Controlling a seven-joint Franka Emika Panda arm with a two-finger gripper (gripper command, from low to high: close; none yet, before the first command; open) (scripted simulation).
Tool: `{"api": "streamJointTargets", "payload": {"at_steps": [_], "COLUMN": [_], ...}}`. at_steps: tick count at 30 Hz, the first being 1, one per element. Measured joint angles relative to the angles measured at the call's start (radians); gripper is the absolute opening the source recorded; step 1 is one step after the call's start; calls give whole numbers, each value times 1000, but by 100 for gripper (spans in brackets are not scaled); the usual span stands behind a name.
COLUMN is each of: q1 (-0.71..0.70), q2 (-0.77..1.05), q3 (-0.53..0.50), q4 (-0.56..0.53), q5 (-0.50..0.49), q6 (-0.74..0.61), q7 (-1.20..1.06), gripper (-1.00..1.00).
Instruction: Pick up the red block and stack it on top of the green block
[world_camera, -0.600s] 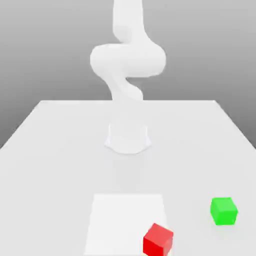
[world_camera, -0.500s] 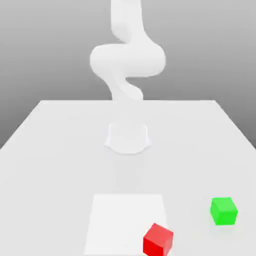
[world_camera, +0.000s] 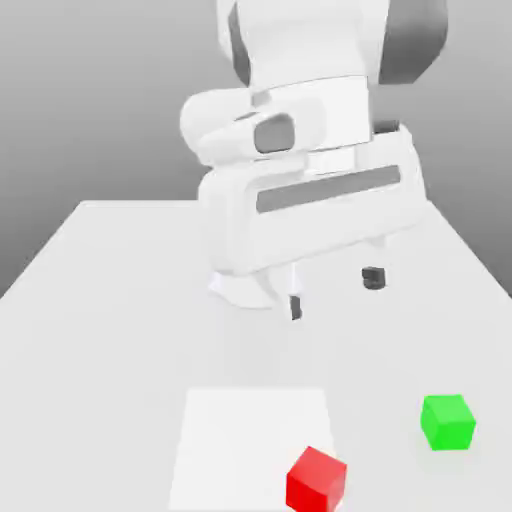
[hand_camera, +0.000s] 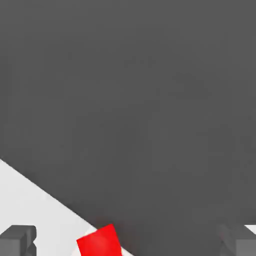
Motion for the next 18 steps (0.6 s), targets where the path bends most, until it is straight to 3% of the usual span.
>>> {"api": "streamJointTargets", "payload": {"at_steps": [8, 12, 13, 18], "q1": [18, 0, -9, -9], "q2": [269, 412, 445, 445], "q3": [9, 36, 47, 47], "q4": [-36, -20, -15, -15], "q5": [-74, -52, -43, -43], "q6": [110, 219, 246, 244], "q7": [-173, -212, -220, -220], "gripper": [0, 0, -100, -100]}}
